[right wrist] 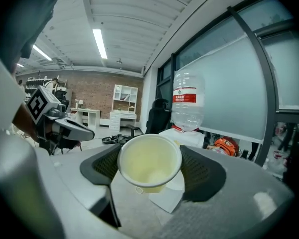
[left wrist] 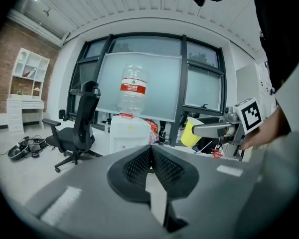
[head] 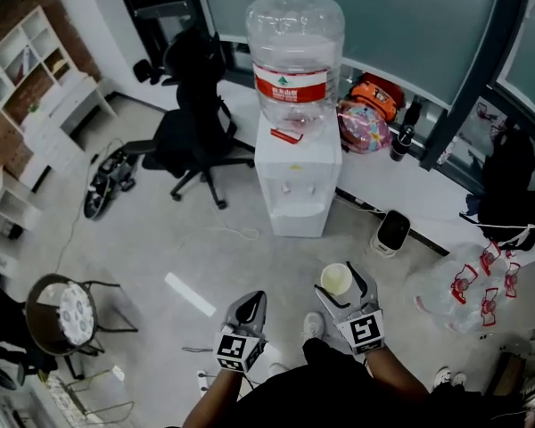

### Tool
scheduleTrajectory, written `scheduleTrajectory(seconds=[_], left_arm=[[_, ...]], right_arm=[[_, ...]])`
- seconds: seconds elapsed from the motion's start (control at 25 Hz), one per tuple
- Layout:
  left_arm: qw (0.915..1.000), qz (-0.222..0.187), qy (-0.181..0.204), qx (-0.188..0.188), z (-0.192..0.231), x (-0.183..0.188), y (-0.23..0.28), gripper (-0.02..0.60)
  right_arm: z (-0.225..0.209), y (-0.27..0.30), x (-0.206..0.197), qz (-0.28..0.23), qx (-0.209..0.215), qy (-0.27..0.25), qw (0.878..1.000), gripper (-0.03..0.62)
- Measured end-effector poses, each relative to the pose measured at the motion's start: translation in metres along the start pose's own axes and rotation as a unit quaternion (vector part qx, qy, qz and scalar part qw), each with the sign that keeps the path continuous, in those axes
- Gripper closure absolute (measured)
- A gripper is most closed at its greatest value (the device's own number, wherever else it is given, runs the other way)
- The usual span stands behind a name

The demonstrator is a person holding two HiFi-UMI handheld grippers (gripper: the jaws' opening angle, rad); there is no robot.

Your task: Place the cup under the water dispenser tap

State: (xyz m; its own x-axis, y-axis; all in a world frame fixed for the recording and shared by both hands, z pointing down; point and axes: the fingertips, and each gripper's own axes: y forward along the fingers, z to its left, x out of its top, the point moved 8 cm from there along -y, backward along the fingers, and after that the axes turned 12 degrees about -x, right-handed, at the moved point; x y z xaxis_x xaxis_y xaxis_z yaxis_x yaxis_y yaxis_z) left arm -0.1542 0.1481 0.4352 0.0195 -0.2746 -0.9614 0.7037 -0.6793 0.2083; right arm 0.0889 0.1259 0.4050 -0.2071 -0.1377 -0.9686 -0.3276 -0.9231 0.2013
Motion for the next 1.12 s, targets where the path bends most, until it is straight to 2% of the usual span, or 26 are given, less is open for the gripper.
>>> scheduleTrajectory(seconds=[0.16,0.56,0.76,0.88,1.12], left_arm=[[1.0000,0.008,-0.003,0.001,0.006,0.004,0.027,0.572],[0.9996,0.027,-0.003,0.010,0.016,0.012,0.082,0.572],[0.9992,0.036,-0.007,0.014,0.026,0.011,0.099,0.572],[0.9990,0.039,-0.017,0.015,0.036,0.011,0.104,0.572],[0.9985,0.050,-0.019,-0.002,0.069,0.007,0.115,0.572]], right_arm=[[-0.019,0.019,-0.004,0.007,0.009,-0.015,1.000,0.227],[-0.063,0.068,-0.028,0.034,0.037,-0.007,0.999,0.227],[-0.067,0.094,-0.033,0.041,0.051,-0.021,0.998,0.227],[-0.067,0.110,-0.041,0.054,0.049,-0.005,0.997,0.227],[-0.060,0.143,-0.046,0.072,0.039,-0.007,0.997,0.227]])
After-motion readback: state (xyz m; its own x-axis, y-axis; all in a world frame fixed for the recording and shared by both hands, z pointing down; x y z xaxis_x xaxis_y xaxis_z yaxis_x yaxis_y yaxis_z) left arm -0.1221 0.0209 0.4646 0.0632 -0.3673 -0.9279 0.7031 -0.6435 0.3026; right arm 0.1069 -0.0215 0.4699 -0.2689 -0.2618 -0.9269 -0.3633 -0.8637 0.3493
